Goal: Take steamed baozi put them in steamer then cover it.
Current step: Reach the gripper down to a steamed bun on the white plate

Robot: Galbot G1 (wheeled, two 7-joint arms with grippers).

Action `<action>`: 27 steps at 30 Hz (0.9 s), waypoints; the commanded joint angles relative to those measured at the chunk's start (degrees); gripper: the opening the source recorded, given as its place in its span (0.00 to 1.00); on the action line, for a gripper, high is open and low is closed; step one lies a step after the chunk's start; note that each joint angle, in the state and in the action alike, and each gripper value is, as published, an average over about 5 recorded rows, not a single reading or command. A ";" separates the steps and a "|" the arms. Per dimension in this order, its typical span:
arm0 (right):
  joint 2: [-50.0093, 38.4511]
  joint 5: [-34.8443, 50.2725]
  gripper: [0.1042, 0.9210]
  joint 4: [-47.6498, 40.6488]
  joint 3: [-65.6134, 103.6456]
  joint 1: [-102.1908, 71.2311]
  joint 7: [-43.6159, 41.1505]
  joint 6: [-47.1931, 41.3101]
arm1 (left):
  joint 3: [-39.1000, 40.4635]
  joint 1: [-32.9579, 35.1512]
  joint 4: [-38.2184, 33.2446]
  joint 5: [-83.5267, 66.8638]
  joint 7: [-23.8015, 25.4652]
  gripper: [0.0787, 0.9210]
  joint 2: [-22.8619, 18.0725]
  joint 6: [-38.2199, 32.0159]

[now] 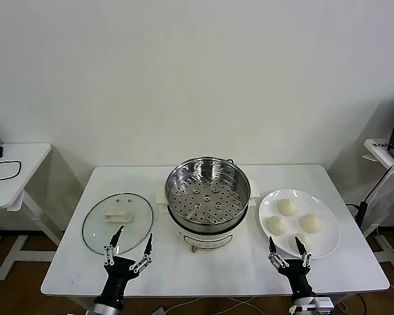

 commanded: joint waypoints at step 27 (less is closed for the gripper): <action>-25.42 18.47 0.88 -39.67 -39.94 72.35 -28.18 -17.10 | 1.24 1.44 -2.82 1.40 -0.83 0.88 -0.44 -1.36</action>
